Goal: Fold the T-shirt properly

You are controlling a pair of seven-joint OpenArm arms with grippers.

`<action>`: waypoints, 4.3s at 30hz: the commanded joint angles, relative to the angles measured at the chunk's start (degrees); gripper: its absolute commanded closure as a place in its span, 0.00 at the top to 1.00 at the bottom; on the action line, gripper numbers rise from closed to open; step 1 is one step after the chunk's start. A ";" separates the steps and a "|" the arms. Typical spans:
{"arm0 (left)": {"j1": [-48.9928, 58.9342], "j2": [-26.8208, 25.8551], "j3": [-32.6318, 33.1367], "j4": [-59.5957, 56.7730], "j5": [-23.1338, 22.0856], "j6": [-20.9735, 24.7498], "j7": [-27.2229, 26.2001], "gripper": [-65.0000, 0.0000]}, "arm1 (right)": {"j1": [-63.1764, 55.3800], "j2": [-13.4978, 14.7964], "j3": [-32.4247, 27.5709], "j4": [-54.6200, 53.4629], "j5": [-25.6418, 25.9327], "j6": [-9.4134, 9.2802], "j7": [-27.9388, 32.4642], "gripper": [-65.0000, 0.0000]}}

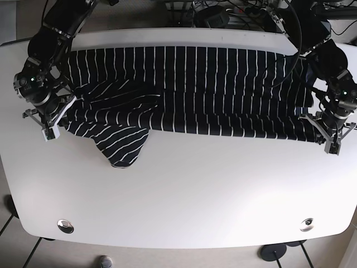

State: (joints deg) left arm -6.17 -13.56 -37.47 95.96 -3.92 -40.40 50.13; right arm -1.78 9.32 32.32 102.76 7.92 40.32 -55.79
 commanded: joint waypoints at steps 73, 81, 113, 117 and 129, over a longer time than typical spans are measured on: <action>12.46 0.51 3.14 -8.27 0.27 0.40 -6.30 0.47 | -22.61 -1.01 9.75 10.87 32.82 -3.26 -12.30 0.25; 12.02 2.88 7.19 5.36 0.10 0.40 -6.04 0.47 | -20.77 0.13 9.14 13.33 33.35 -2.73 -8.25 0.66; 9.74 4.64 7.45 -3.08 0.01 0.40 -6.04 0.47 | -7.76 1.89 -10.73 -16.21 20.52 -2.91 7.75 0.20; 9.56 5.34 2.97 2.54 -6.85 0.40 -3.67 0.51 | -7.05 2.50 -10.73 -16.21 20.52 -2.82 7.66 0.20; 3.84 -1.16 -11.63 -18.91 -24.16 0.40 5.56 0.74 | -6.79 2.15 -11.00 -16.21 20.52 -2.82 7.66 0.20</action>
State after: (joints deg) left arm -1.74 -14.00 -49.01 76.09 -26.94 -39.90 56.84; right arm -8.88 11.07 21.28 86.13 29.54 37.69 -47.13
